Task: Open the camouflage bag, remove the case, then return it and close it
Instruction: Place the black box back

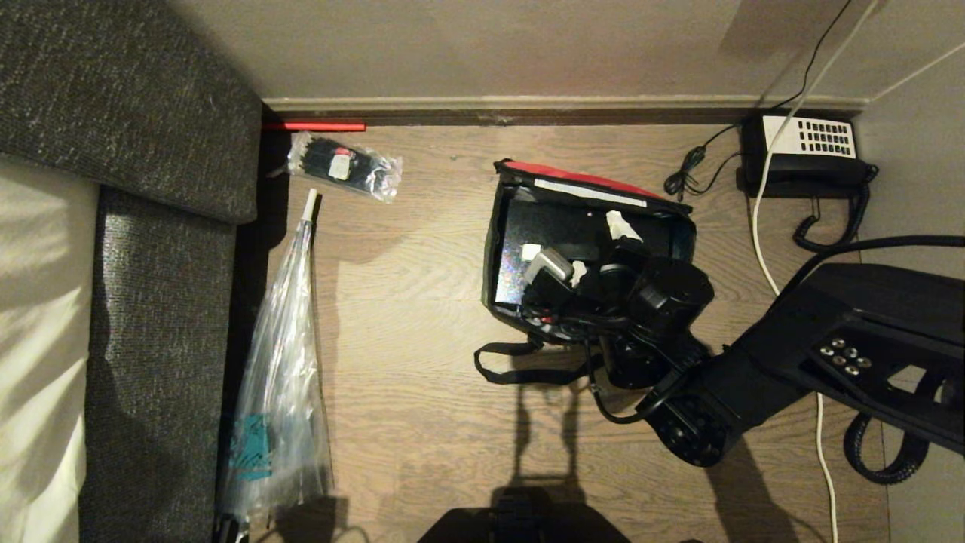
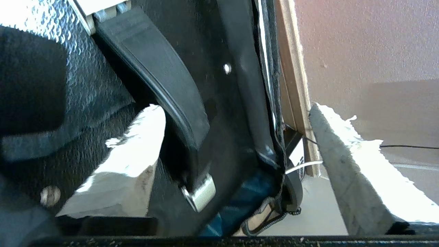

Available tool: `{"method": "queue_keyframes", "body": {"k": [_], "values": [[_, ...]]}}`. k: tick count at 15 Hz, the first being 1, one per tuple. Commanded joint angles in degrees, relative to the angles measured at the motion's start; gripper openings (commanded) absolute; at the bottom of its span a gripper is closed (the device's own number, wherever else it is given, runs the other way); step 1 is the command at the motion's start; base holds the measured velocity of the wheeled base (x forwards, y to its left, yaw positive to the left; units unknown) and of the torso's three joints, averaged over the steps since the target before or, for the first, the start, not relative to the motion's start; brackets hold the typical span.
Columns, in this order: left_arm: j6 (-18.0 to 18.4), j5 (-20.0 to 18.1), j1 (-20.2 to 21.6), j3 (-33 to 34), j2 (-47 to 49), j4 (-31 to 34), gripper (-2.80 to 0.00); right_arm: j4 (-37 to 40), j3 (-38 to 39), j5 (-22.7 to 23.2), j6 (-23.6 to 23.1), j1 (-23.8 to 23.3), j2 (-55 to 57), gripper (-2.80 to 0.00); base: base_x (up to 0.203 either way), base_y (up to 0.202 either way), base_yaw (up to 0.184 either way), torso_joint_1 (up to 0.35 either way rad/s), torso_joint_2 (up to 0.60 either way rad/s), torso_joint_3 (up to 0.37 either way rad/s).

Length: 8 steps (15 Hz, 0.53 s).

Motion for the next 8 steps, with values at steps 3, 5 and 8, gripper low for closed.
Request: {"method": "queue_keyframes", "body": {"k": [3, 5, 8], "values": [[0.02, -0.03, 0.01, 0.09, 0.07, -0.05, -2.8, -0.37, 4.89, -0.19, -0.41, 0.73, -4.58, 0.0, 0.0, 0.0, 0.0, 0.0, 0.0, 0.0], [0.02, -0.08, 0.01, 0.09, 0.07, -0.05, -2.8, -0.37, 7.67, -0.27, -0.06, 1.4, -6.54, 0.0, 0.0, 0.0, 0.0, 0.0, 0.0, 0.0], [0.02, 0.0, 0.01, 0.09, 0.07, -0.05, -2.8, -0.37, 10.84, -0.34, 0.6, 2.02, -11.44, 0.0, 0.0, 0.0, 0.0, 0.0, 0.0, 0.0]]}}
